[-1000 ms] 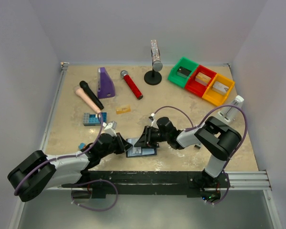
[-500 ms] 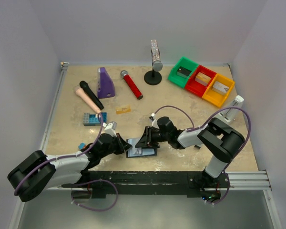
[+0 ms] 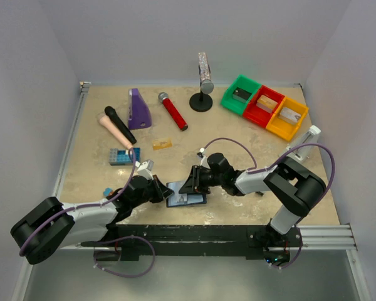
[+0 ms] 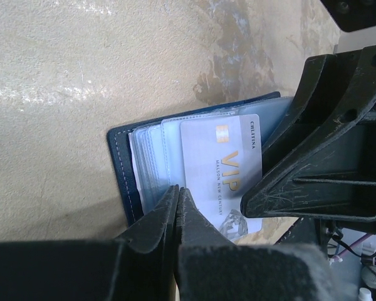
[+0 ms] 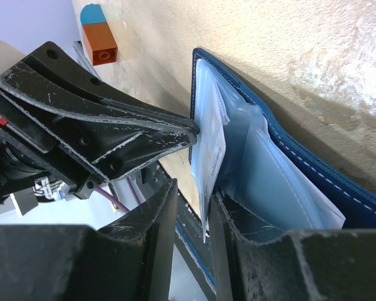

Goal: Take the credit cards out of the card holder
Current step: Remove the credit card from the card holder.

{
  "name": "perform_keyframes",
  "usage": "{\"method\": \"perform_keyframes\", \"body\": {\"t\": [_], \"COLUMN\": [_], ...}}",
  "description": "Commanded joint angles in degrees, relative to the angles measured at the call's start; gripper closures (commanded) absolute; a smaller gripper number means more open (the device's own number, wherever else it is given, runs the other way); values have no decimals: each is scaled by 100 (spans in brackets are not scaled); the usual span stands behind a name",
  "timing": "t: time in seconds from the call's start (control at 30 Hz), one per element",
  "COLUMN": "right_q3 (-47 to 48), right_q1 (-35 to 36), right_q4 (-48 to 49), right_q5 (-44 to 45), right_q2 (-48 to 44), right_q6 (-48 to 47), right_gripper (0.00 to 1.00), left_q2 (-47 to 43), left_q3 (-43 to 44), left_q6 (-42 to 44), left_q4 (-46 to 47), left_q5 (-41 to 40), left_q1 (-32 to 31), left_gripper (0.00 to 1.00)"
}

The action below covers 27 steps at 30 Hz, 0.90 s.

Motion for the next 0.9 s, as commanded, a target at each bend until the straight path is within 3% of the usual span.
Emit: {"method": "perform_keyframes", "body": {"t": [0.0, 0.87], "right_q3": [-2, -160], "right_q1": [28, 10], "right_q4": [74, -119], "right_q5": [25, 209], "right_q2": [-221, -485], "right_q6": [-129, -208], "right_gripper": [71, 78], "left_q2": [134, 160], "left_q3": [-244, -394], "left_q6": [63, 10], "left_q4": [-437, -375], "left_q5": [-77, -271], "left_q1": [-38, -38], "left_gripper": [100, 100]}}
